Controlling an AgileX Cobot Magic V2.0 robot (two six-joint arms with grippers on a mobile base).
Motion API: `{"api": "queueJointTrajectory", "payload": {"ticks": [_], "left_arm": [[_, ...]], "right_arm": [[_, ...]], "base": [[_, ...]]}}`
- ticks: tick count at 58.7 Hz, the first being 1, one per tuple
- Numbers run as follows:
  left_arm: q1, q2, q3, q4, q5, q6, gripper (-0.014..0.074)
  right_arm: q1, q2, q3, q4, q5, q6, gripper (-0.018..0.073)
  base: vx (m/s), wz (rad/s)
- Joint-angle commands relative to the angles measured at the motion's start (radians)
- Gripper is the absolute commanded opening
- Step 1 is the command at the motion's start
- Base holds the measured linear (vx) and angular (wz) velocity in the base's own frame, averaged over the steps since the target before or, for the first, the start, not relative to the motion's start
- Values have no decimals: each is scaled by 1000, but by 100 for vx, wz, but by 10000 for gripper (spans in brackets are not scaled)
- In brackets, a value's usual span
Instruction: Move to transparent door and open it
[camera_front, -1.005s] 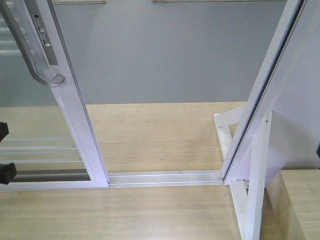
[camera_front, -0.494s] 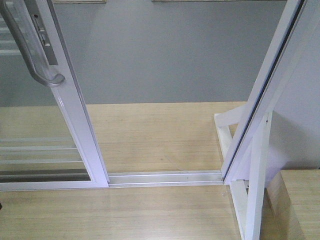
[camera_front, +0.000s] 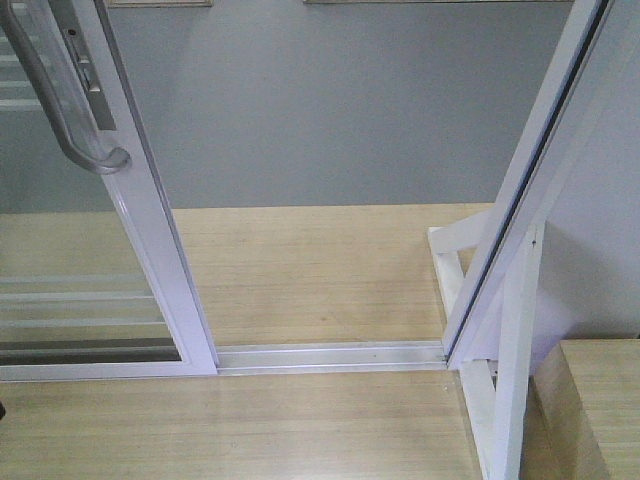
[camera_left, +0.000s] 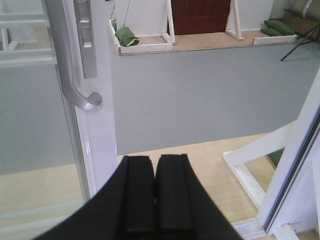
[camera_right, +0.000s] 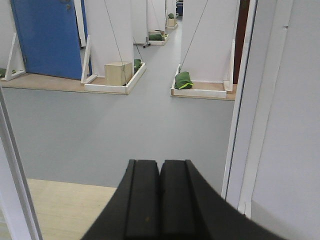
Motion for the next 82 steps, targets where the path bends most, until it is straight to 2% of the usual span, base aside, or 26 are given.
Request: {"api": "queueJointTrajectory", "payload": {"ticks": [1, 11, 19, 37, 49, 82], "left_arm": [[-4, 6, -31, -10, -89, -9, -6], [-4, 6, -31, -10, -89, -8, -6], [-4, -40, -3, 2, -47, 0, -6], [-4, -285, 258, -9, -141, -14, -6], [-4, -291, 252, -11, -77, -8, -6], [-4, -291, 252, -10, -76, -8, -6]], "right_arm": [[-3, 14, -28, 6, -78, 2, -2], [-3, 14, -28, 6, -78, 2, -2], [-3, 14, -28, 6, -78, 2, -2], [-3, 14, -28, 6, -78, -1, -2], [-3, 13, -28, 6, -78, -1, -2], [-3, 13, -28, 6, -78, -1, -2]], "base": [[0, 0], [0, 0], [0, 0], [0, 0], [0, 0], [0, 0]]}}
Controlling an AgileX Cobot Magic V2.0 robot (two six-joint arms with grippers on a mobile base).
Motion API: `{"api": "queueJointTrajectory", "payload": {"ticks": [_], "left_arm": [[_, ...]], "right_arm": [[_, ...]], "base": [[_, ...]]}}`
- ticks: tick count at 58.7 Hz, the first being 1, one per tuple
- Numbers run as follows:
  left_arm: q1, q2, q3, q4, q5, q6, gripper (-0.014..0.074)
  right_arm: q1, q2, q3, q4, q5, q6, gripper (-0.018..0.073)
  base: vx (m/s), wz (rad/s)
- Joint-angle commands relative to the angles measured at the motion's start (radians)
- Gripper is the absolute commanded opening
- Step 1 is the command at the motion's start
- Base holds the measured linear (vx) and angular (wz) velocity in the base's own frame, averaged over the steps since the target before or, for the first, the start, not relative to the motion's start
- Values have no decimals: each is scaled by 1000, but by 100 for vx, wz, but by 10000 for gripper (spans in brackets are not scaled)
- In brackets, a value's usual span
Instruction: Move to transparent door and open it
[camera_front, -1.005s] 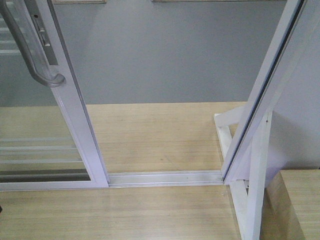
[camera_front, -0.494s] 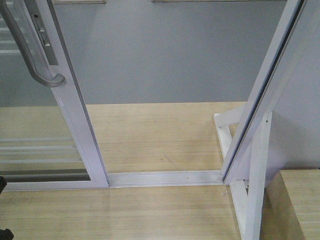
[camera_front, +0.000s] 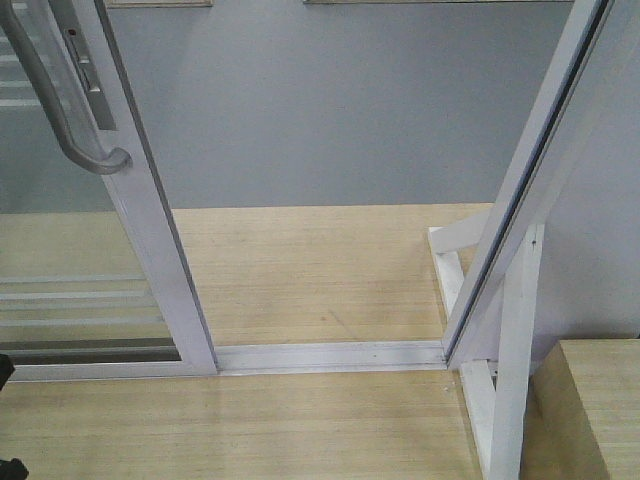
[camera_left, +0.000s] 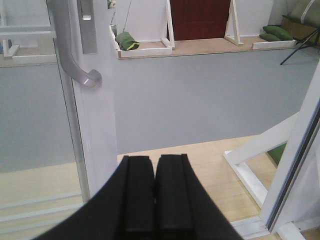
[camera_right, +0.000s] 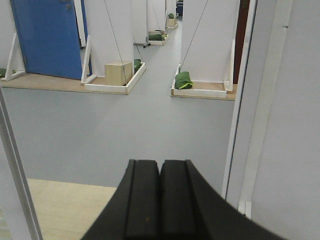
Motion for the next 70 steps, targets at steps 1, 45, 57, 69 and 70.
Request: {"api": "queueJointTrajectory", "payload": {"ticks": [1, 45, 57, 69, 70], "left_arm": [[-4, -13, 13, -10, -77, -8, -6], [-4, -14, 13, -10, -76, -8, -6], [-4, -14, 13, -10, -76, -8, -6], [-4, -14, 13, -10, -76, -8, -6], [-4, -14, 13, -10, -76, -8, -6]], "right_arm": [[-3, 13, -28, 5, -78, -1, -2], [-5, -67, 332, -115, -411, 159, -2], [-5, -67, 332, -114, -411, 159, -2], [-5, -67, 332, -114, -411, 159, -2], [-5, -67, 332, -114, -411, 159, -2]], "base": [[0, 0], [0, 0], [0, 0], [0, 0], [0, 0]]}}
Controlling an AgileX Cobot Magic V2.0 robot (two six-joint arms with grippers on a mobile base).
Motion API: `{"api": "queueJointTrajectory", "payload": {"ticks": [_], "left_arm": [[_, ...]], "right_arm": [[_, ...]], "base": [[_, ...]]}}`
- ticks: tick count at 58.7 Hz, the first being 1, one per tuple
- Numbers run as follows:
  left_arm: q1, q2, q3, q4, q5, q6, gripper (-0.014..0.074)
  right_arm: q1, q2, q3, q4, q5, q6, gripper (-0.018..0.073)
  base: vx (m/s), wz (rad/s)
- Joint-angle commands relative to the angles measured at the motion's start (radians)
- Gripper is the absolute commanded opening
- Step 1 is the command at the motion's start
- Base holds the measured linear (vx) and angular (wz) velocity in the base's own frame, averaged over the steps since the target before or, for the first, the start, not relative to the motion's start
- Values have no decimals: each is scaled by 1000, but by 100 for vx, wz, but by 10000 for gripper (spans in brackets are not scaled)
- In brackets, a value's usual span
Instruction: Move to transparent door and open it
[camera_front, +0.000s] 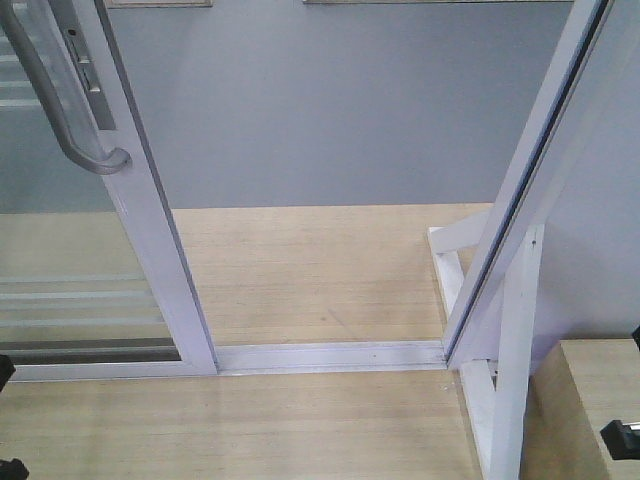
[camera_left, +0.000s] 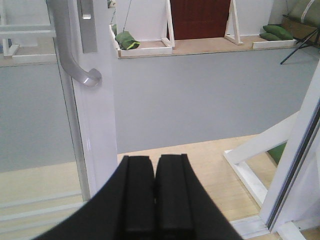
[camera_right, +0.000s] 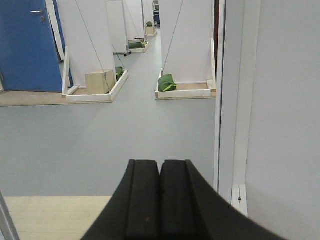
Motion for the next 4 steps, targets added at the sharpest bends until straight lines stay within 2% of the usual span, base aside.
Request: {"api": "queueJointTrajectory", "payload": {"ticks": [1, 4], "left_arm": [[-4, -14, 11, -10, -76, -8, -6], [-4, -14, 11, -10, -76, -8, -6]], "right_arm": [[-5, -15, 5, -9, -90, 0, -2], [-5, -15, 5, -9, -86, 0, -2]], "base": [[0, 0], [0, 0]]}}
